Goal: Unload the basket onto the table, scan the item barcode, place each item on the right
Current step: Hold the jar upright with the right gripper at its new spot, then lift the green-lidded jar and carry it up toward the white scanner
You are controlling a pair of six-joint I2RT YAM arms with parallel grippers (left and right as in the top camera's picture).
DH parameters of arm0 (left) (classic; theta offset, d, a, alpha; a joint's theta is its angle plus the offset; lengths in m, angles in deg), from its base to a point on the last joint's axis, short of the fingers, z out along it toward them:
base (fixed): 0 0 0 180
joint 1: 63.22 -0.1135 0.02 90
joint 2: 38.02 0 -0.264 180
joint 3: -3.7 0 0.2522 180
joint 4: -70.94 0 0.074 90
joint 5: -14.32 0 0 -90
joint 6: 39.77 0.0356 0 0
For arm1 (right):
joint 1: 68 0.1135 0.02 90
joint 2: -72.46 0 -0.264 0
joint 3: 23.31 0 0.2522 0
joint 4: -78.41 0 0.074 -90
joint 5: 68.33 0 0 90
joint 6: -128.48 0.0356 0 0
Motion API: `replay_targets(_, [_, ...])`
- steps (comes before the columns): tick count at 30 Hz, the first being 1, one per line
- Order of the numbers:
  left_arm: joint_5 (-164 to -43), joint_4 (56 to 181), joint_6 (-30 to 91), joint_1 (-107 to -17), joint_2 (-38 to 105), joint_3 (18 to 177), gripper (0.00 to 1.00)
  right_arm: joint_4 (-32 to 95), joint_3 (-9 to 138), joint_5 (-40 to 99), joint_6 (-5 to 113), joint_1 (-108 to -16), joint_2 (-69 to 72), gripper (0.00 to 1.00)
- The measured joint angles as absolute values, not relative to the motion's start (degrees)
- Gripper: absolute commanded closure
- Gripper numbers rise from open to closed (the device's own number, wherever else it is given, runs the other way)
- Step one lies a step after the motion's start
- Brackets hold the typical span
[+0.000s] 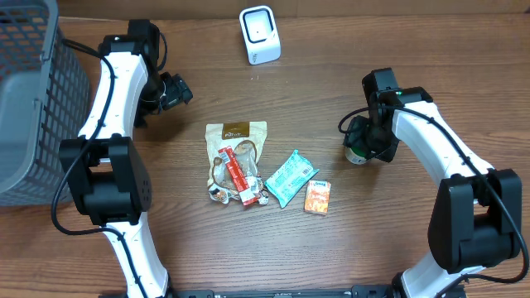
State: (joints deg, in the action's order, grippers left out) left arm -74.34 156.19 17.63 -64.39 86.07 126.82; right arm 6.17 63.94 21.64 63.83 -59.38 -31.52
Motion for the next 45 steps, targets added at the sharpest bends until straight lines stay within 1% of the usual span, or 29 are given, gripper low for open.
replay_targets(4, [-74.34, 156.19, 17.63, -64.39, 86.07, 126.82, 0.00, 5.64, 63.94, 21.64, 57.46, -59.38, -31.52, 0.40])
replay_targets(7, [-74.32, 156.21, 17.63, -64.39, 86.10, 126.82, 0.00, 5.16, 63.94, 21.77, 52.28, -59.38, -31.52, 0.39])
replay_targets(9, [-74.34, 156.21, 17.65, -64.39, 86.10, 126.82, 0.00, 5.10, 63.94, 21.90, 50.19, -59.38, -31.52, 0.38])
replay_targets(11, [-74.34, 156.19, 17.63, -64.39, 86.07, 126.82, 0.00, 5.12, 63.94, 22.44, 48.07, -59.40, -31.52, 0.35])
replay_targets(16, [-74.34, 156.19, 17.65, -64.39, 86.10, 126.82, 0.00, 5.51, 63.96, 25.94, 43.76, -59.38, -31.52, 0.34])
replay_targets(18, [-74.34, 156.21, 17.65, -64.39, 86.07, 126.82, 0.00, 5.49, 63.96, 26.88, 42.89, -59.38, -31.52, 0.28])
replay_targets(19, [-74.34, 156.19, 17.63, -64.39, 86.10, 126.82, 0.00, 5.47, 63.96, 27.30, 42.58, -59.38, -31.52, 0.19])
replay_targets(21, [-74.34, 156.21, 17.63, -64.39, 86.10, 126.82, 0.00, 5.47, 63.92, 28.35, 42.41, -59.34, -31.55, 0.13])
replay_targets(22, [-74.34, 156.19, 17.65, -64.39, 86.07, 126.82, 0.00, 5.38, 63.92, 28.76, 42.17, -59.32, -31.55, 0.05])
replay_targets(23, [-74.34, 156.21, 17.63, -64.39, 86.07, 126.82, 0.00, 5.42, 63.92, 29.00, 41.88, -59.27, -31.55, 0.00])
replay_targets(27, [-74.34, 156.21, 17.63, -64.39, 86.10, 126.82, 0.00, 6.30, 63.90, 29.72, 42.80, -59.23, -31.55, 0.00])
replay_targets(34, [-74.34, 156.19, 17.65, -64.39, 86.07, 126.82, 0.00, 8.40, 63.90, 27.43, 48.26, -59.23, -31.55, 0.00])
replay_targets(43, [-74.34, 156.21, 17.63, -64.39, 86.07, 126.82, 0.00, 8.48, 63.90, 27.36, 50.56, -59.23, -31.55, 0.00])
replay_targets(45, [-74.34, 156.19, 17.65, -64.39, 86.10, 126.82, 0.00, 8.44, 63.90, 27.36, 51.32, -59.23, -31.55, 0.04])
